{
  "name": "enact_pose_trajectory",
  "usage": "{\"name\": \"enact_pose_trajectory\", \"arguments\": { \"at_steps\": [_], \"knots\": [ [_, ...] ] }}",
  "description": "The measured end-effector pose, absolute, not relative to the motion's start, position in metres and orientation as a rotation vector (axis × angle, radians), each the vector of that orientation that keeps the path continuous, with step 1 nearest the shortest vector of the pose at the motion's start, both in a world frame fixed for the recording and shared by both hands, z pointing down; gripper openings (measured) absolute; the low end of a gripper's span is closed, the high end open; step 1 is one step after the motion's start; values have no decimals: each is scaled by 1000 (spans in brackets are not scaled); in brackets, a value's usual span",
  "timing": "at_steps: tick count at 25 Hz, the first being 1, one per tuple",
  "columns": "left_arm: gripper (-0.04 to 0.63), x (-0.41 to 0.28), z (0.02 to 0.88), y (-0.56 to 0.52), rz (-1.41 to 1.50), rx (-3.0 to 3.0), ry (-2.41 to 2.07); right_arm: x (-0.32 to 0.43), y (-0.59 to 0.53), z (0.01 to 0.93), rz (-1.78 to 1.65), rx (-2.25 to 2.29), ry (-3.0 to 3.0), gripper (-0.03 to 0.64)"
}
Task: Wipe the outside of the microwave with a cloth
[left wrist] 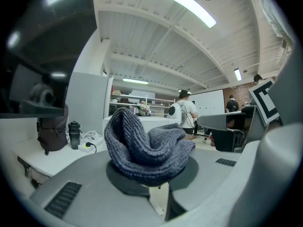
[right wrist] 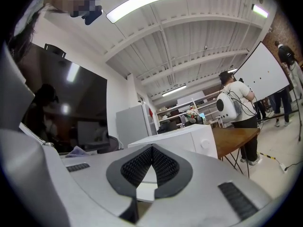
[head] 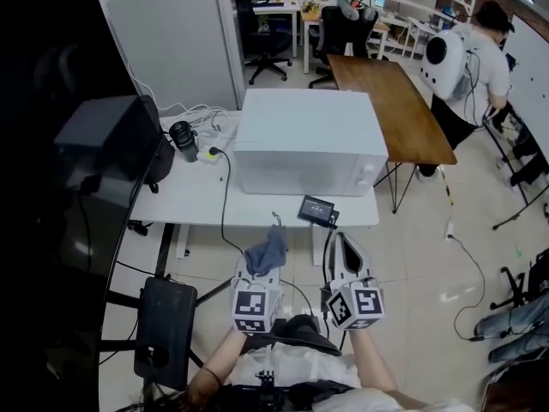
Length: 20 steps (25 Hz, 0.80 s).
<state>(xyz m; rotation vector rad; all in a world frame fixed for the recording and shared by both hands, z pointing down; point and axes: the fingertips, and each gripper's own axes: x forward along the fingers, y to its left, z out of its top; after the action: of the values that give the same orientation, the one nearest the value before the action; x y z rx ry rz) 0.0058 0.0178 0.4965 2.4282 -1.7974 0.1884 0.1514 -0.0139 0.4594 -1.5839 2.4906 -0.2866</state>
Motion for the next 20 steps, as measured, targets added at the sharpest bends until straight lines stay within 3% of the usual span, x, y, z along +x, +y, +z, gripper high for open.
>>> {"name": "enact_pose_trajectory", "arguments": {
  "at_steps": [20],
  "knots": [
    [49, 26, 483, 6, 181, 2458, -1818, 147, -18, 454, -218, -1555, 2586, 12]
  ]
}}
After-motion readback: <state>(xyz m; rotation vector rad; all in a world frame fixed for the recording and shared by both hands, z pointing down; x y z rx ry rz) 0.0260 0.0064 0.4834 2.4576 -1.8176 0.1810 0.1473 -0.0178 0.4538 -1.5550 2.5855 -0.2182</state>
